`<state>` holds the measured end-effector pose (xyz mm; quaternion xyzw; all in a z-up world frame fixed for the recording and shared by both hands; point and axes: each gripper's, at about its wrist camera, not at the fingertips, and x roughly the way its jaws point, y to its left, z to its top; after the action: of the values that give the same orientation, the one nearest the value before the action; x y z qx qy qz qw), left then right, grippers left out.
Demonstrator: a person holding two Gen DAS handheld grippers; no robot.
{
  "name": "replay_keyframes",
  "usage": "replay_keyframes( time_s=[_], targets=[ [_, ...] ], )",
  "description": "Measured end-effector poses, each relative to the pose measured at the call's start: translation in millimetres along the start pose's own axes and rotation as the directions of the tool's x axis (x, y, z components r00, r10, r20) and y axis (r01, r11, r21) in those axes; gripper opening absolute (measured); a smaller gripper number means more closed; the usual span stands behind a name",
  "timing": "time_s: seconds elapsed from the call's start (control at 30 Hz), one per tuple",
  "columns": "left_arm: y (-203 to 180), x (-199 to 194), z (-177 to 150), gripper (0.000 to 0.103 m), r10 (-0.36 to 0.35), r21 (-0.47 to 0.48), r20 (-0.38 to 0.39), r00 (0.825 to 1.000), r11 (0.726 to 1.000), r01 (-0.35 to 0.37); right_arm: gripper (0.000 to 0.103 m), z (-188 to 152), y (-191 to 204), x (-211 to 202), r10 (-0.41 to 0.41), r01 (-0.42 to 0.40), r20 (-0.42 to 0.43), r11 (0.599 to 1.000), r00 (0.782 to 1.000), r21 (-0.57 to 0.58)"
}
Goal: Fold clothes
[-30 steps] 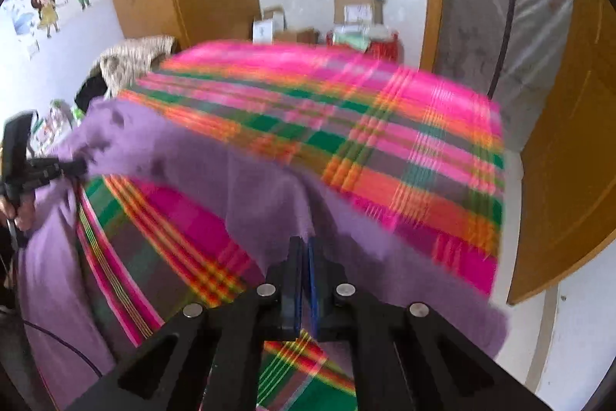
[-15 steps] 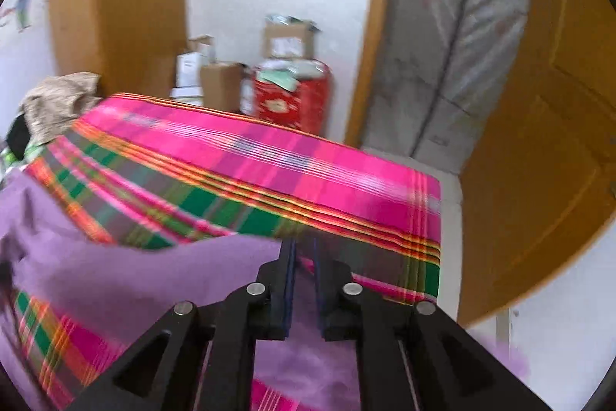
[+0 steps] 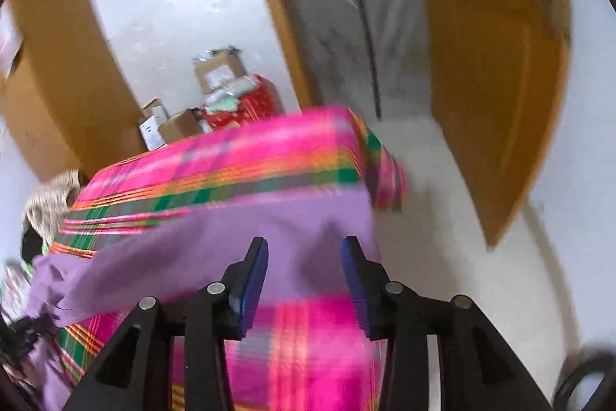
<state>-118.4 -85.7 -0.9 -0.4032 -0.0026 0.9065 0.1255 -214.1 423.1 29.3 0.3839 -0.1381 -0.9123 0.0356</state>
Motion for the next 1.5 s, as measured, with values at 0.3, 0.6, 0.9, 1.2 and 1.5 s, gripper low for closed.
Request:
replay_keyframes(
  time_s=[0.3,0.6,0.9,1.2,1.5],
  targets=[
    [-6,16,4,0.026,0.053,0.028,-0.016,0.998,0.998,-0.053,0.041,-29,-47,43,0.142,-0.114,-0.08,0.952,0.987,0.283],
    [-12,17,10,0.018,0.08,0.06,-0.01,0.997,0.995,-0.08,0.009,-22,-48,35,0.162,-0.163,0.032,0.93,0.986,0.331],
    [-18,6,16,0.005,0.072,0.105,0.023,0.997,0.992,-0.074,0.005,4,-29,-15,0.2,-0.233,0.149,0.939,0.968,0.252],
    [-14,-29,16,0.004,-0.037,0.098,0.096,0.995,0.995,0.027,0.005,-7,-49,-77,0.179,-0.241,0.226,0.927,0.958,0.287],
    [-21,-25,-2,0.006,-0.088,0.118,0.067,0.994,0.99,0.079,0.012,-75,-83,-58,0.049,-0.049,0.009,0.92,0.999,0.389]
  ],
)
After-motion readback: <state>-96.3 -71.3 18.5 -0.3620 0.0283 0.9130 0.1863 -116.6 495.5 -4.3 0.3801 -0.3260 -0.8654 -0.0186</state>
